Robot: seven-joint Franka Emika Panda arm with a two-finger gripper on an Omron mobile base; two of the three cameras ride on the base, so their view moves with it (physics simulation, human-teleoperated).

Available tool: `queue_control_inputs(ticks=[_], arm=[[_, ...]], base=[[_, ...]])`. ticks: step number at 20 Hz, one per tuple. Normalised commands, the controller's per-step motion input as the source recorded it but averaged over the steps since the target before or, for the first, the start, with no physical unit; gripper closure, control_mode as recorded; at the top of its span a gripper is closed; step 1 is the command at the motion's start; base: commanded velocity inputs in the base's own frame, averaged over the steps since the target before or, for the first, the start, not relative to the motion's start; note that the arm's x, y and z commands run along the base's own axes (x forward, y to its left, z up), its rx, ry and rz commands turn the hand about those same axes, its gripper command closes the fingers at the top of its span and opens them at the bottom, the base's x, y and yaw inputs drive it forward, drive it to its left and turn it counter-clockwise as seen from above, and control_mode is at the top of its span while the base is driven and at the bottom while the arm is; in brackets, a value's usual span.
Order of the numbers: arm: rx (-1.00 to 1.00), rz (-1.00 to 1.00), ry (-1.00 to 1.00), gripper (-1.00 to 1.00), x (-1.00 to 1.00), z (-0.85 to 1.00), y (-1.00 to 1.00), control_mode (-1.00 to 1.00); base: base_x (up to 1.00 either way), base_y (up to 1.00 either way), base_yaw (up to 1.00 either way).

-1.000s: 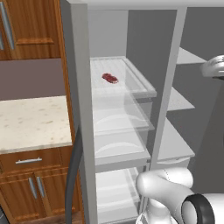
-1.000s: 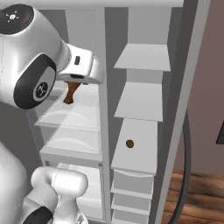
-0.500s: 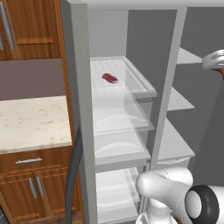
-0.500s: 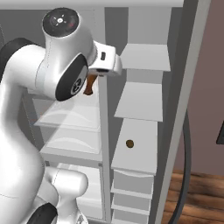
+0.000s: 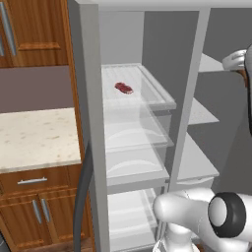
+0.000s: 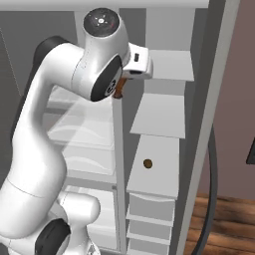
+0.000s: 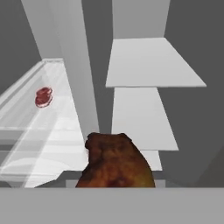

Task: There's a chicken drumstick in the fridge that needs to be moved to the freezer for freezing. Pick up the chicken drumstick from the fridge, place it on any shelf in the freezer, and close the fridge and freezer doors when done.

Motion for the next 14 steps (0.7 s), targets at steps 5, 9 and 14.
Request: queue_control_inputs(ticks=[5,9,14], arm=[[0.0,0.0,0.0,1.0,0.59,-0.02,-0.15,-1.0],[0.01,0.0,0.0,1.0,0.54,-0.05,-0.26,-1.0],[0.01,0.0,0.0,1.0,0.59,-0.05,-0.23,-1.0]], base=[[0.0,0.0,0.0],[0.0,0.0,0.0],[0.0,0.0,0.0]])
